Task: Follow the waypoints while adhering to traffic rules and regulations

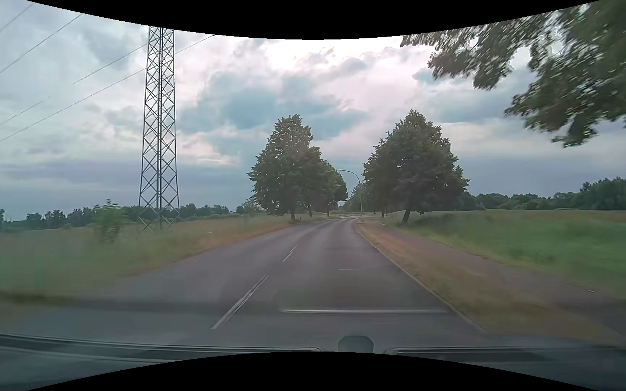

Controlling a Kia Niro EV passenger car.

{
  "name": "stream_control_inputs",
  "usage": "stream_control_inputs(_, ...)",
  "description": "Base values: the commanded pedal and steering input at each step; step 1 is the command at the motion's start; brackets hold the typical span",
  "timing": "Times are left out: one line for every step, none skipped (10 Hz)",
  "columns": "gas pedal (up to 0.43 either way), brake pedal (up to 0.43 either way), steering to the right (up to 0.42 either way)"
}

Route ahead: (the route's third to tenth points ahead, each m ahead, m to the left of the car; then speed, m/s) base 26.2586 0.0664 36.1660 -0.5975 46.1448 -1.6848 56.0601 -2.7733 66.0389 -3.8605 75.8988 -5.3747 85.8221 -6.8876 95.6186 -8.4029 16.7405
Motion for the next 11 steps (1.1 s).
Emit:
stream_control_inputs(0.22,0.0,0.006)
stream_control_inputs(0.22,0.0,0.007)
stream_control_inputs(0.22,0.0,0.006)
stream_control_inputs(0.228,0.0,0.006)
stream_control_inputs(0.228,0.0,0.006)
stream_control_inputs(0.228,0.0,0.006)
stream_control_inputs(0.24,0.0,0.007)
stream_control_inputs(0.26,0.0,0.007)
stream_control_inputs(0.268,0.0,0.007)
stream_control_inputs(0.268,0.0,0.007)
stream_control_inputs(0.268,0.0,0.007)
